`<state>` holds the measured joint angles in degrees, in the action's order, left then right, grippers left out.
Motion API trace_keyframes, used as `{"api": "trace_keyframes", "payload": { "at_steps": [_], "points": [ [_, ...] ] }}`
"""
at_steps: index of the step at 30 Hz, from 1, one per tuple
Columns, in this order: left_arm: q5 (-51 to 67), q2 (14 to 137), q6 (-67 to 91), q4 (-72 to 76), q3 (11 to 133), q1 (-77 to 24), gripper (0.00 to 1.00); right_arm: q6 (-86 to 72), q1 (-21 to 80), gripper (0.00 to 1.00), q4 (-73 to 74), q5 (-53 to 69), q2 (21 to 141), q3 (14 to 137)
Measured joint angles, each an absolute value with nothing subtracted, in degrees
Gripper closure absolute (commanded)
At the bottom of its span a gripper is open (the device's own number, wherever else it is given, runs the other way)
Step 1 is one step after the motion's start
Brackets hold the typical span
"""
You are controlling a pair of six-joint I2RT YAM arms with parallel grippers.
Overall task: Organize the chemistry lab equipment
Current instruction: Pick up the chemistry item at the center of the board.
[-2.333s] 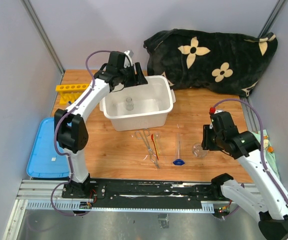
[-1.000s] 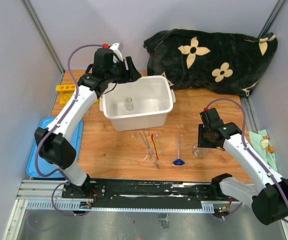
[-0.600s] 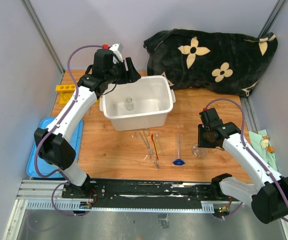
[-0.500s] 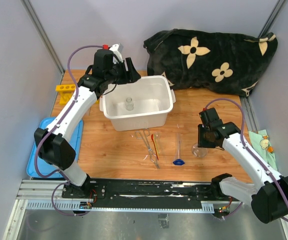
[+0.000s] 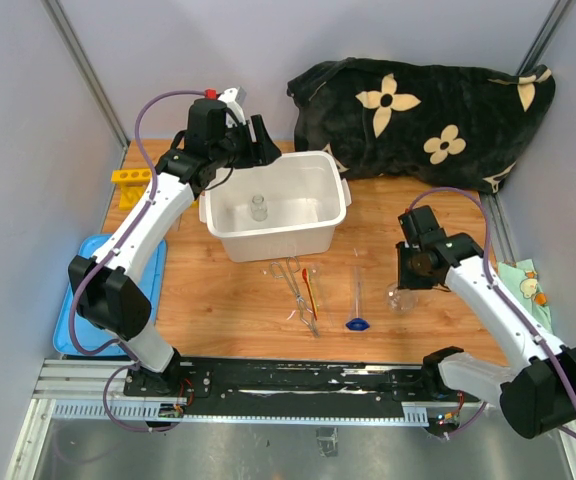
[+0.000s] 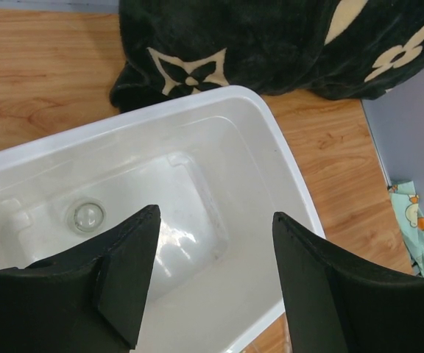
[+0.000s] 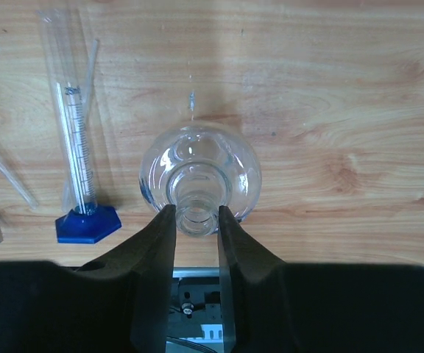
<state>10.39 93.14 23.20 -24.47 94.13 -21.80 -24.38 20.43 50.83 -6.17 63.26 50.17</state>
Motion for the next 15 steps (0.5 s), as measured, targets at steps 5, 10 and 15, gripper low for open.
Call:
{"api": "trace_keyframes", "payload": {
  "at_steps": [5, 10, 15],
  "points": [
    [10.07, 93.14, 23.2, -24.47, 94.13, -21.8, 0.32, -22.7, 20.43, 1.0, 55.48, -7.53, 63.83, 60.16],
    [9.15, 93.14, 23.22, -24.56, 94.13, -21.78, 0.32, -20.91, 20.43, 1.0, 58.39, -7.9, 65.54, 72.93],
    [7.9, 93.14, 23.42, -24.6, 94.13, -21.8, 0.32, -19.16, 20.43, 1.0, 60.9, -7.25, 69.38, 85.45]
  ]
}}
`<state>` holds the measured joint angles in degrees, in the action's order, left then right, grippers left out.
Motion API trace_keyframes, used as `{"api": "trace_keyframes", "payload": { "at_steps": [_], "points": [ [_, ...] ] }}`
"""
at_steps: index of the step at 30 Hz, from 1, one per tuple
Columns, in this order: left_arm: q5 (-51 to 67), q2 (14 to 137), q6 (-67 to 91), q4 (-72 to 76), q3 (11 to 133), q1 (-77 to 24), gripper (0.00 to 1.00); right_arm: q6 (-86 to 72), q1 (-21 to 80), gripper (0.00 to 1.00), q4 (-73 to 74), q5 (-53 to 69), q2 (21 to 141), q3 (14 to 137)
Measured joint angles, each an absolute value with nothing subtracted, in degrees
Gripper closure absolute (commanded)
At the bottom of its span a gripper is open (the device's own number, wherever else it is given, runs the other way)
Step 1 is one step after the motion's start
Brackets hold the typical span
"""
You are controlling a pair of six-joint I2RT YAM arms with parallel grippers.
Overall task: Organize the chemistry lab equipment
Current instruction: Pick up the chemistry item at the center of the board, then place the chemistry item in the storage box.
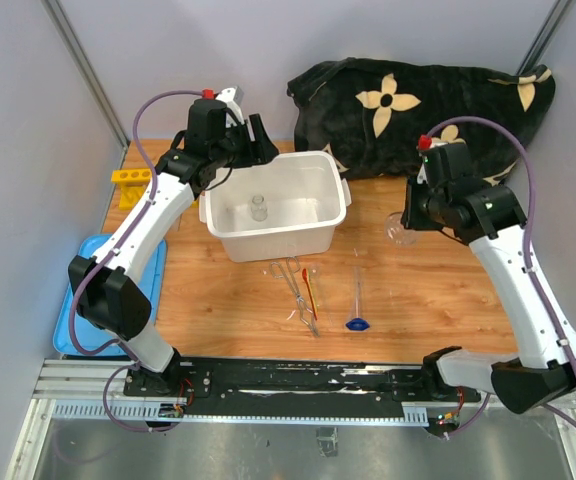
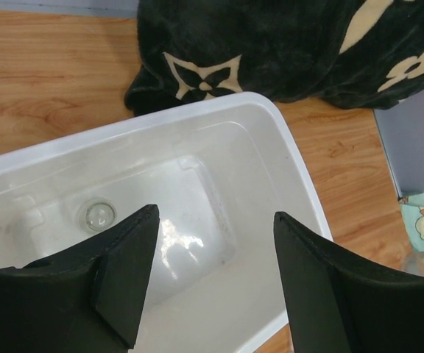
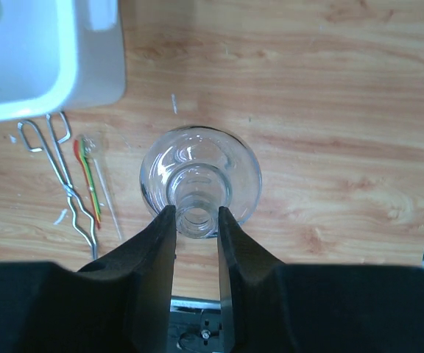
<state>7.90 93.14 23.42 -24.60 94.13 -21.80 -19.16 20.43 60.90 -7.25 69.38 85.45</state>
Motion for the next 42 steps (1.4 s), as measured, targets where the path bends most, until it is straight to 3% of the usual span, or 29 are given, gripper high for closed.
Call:
{"api": "trace_keyframes", "payload": {
  "at_steps": [11, 22, 42],
  "points": [
    [4.03, 92.86, 23.4, -26.3, 94.13, -21.78, 0.31, -15.49, 21.8, 1.0, 63.48, -3.38, 83.15, 109.91],
    [1.28, 90.37, 24.47, -28.01, 94.13, -18.92, 0.31, -11.77, 26.87, 1.0, 66.5, 0.56, 107.11, 137.34],
    [-1.39, 90.37, 23.75, -29.34, 92.12, -15.77, 0.3, -8.69, 34.39, 1.0, 57.19, 7.84, 127.22, 142.23]
  ]
}}
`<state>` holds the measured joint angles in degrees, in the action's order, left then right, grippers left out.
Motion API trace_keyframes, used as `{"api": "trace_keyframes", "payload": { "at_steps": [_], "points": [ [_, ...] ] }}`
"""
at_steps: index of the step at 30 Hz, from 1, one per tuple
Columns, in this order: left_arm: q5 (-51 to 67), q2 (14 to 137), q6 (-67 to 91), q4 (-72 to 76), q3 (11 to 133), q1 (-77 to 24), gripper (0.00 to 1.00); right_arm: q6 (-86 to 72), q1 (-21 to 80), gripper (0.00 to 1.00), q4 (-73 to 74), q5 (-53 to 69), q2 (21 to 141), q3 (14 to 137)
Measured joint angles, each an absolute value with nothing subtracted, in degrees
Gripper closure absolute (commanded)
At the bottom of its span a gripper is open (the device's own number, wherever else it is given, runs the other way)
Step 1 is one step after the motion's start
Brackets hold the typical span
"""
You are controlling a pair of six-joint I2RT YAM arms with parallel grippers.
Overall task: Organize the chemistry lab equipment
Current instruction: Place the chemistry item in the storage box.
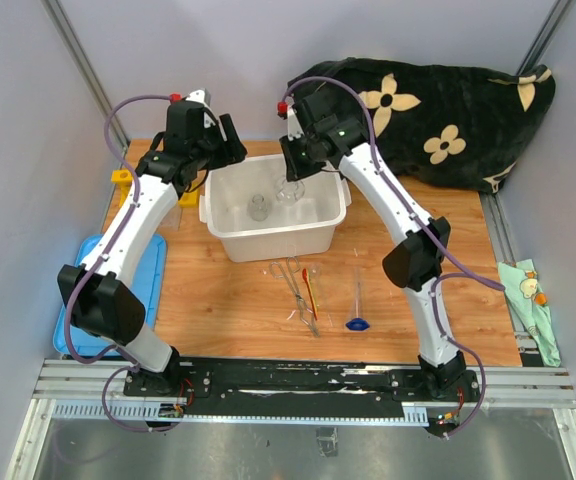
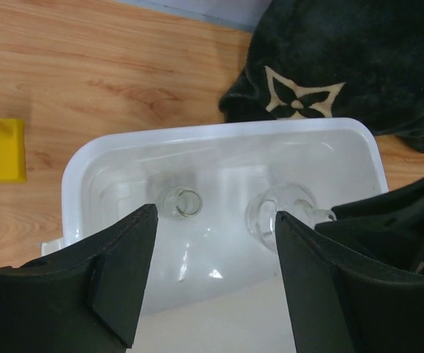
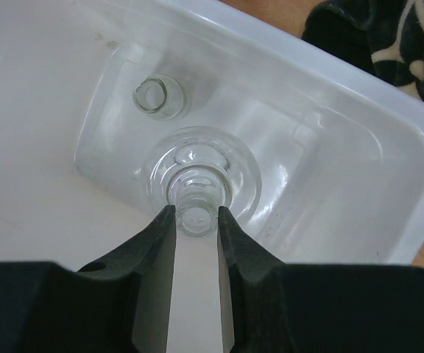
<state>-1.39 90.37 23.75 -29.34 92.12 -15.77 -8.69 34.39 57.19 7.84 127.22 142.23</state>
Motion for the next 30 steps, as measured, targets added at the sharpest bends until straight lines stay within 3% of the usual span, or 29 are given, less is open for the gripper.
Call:
{"api": "trace_keyframes", "payload": {
  "at_steps": [14, 30],
  "points": [
    [-1.91, 90.26, 22.85, -30.02, 91.85, -15.49, 0.3, -8.08, 34.48, 1.0, 52.6, 8.58, 137.51, 143.85],
    [-1.93, 89.82, 22.09, -30.22, 90.83, -15.49, 0.3, -6.04, 36.84, 1.0, 49.39, 1.45, 138.37, 143.85]
  ]
}}
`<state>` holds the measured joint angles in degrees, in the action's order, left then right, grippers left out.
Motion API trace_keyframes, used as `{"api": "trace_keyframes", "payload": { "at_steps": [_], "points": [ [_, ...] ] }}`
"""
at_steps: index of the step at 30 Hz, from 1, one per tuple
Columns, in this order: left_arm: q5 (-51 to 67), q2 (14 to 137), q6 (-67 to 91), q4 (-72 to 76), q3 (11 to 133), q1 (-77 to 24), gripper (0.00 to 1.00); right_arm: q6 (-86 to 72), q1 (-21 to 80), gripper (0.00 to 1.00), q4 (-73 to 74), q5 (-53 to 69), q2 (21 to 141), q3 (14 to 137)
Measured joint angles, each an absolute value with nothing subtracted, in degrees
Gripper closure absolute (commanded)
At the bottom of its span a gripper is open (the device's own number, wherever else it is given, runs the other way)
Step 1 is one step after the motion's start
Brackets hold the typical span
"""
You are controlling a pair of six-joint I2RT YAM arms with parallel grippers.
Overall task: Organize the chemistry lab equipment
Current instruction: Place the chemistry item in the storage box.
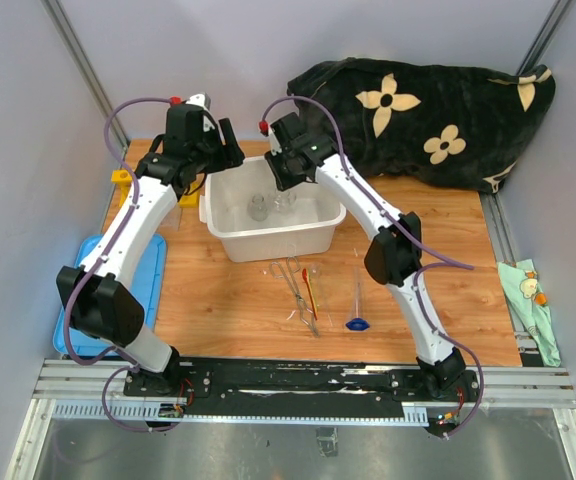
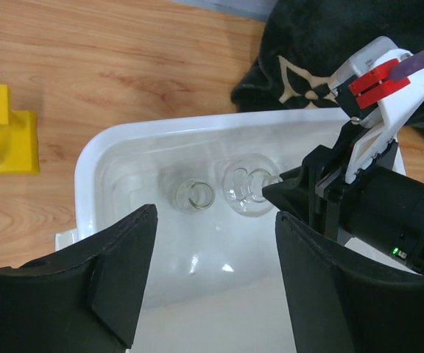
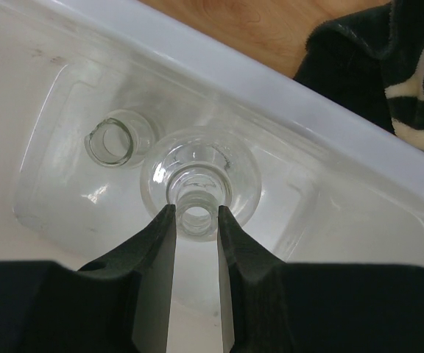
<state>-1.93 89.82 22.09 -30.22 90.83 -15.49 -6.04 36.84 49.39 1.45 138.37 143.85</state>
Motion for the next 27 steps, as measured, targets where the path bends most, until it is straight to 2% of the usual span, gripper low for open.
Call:
{"api": "trace_keyframes", "payload": {
  "at_steps": [20, 22, 27],
  "points": [
    [-2.98, 88.86, 21.82, -30.39, 90.28, -15.44, 0.3, -5.93, 37.5, 0.99, 48.64, -1.54, 142.41, 143.81],
    [-3.03, 88.84, 21.76, -30.39, 90.28, -15.44, 0.3, -5.96, 37.5, 0.96, 48.64, -1.54, 142.41, 143.81],
    [-3.05, 88.84, 21.67, -30.39, 90.28, -15.44, 0.28, -5.93, 37.47, 0.79, 48.64, -1.45, 142.41, 143.81]
  ]
}}
